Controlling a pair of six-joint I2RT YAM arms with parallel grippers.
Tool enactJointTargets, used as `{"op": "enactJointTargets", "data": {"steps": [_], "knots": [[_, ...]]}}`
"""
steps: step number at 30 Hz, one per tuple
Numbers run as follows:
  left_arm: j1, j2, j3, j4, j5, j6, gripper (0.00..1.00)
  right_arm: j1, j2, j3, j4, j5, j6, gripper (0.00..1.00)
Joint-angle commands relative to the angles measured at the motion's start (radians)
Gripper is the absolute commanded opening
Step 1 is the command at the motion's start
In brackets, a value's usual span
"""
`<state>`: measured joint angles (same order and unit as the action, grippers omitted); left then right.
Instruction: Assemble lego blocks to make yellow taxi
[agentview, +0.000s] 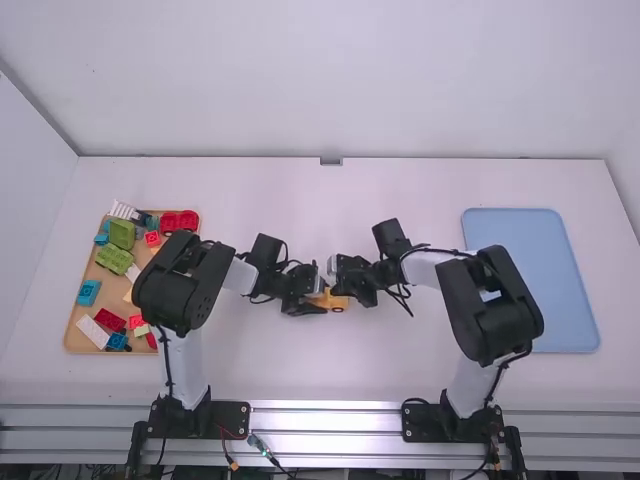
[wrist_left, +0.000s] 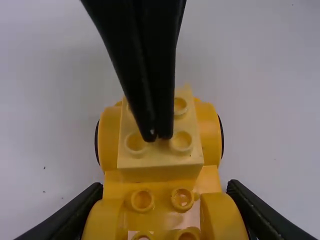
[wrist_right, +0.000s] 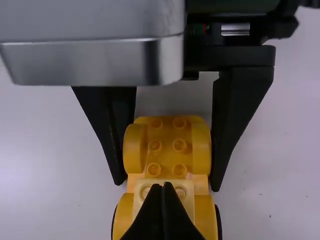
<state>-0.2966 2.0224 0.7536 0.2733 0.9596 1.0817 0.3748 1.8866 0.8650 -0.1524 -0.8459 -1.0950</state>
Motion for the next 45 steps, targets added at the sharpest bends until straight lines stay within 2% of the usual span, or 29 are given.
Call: {"op": "enactJointTargets", "data": {"steps": [1, 8, 9, 11, 12, 16, 23, 24, 27, 28, 30, 36, 45], "knots": [[-0.011, 0.024, -0.019, -0.005, -0.061, 0.008, 0.36, 0.000, 0.010, 0.006, -0.012, 0.034, -0.055, 0.00], [-0.011, 0.024, -0.019, -0.003, -0.063, 0.008, 0.39, -0.031, -0.107, 0.073, -0.009, -0.013, -0.084, 0.00], [-0.011, 0.024, -0.019, 0.001, -0.063, 0.008, 0.39, -0.044, -0.127, 0.084, -0.007, -0.004, -0.063, 0.06], [-0.010, 0.024, -0.019, 0.008, -0.062, 0.008, 0.40, -0.068, -0.148, 0.097, -0.005, 0.026, -0.020, 0.53], [-0.011, 0.024, -0.019, 0.012, -0.063, 0.008, 0.41, -0.080, -0.157, 0.106, -0.006, 0.048, 0.014, 0.99], [-0.011, 0.024, -0.019, 0.030, -0.060, 0.007, 0.44, -0.121, -0.182, 0.119, -0.005, 0.152, 0.173, 0.99], [-0.011, 0.024, -0.019, 0.056, -0.059, 0.007, 0.66, -0.186, -0.185, 0.116, -0.009, 0.199, 0.265, 0.99], [-0.010, 0.024, -0.019, 0.059, -0.059, 0.007, 0.71, -0.194, -0.185, 0.116, -0.009, 0.196, 0.264, 0.99], [-0.010, 0.024, -0.019, 0.084, -0.060, -0.040, 0.97, -0.208, -0.185, 0.117, -0.001, 0.193, 0.261, 0.99], [-0.011, 0.024, -0.019, 0.103, -0.059, -0.087, 0.99, -0.211, -0.185, 0.116, 0.010, 0.193, 0.262, 0.99], [-0.010, 0.023, -0.019, 0.136, -0.050, -0.158, 0.99, -0.212, -0.185, 0.116, 0.027, 0.193, 0.261, 0.99], [0.016, -0.031, -0.019, 0.114, 0.000, -0.177, 0.99, -0.195, -0.185, 0.116, 0.069, 0.200, 0.261, 0.99], [0.135, -0.304, -0.019, -0.146, -0.011, -0.174, 0.99, -0.185, -0.185, 0.116, 0.125, 0.249, 0.334, 0.99]]}}
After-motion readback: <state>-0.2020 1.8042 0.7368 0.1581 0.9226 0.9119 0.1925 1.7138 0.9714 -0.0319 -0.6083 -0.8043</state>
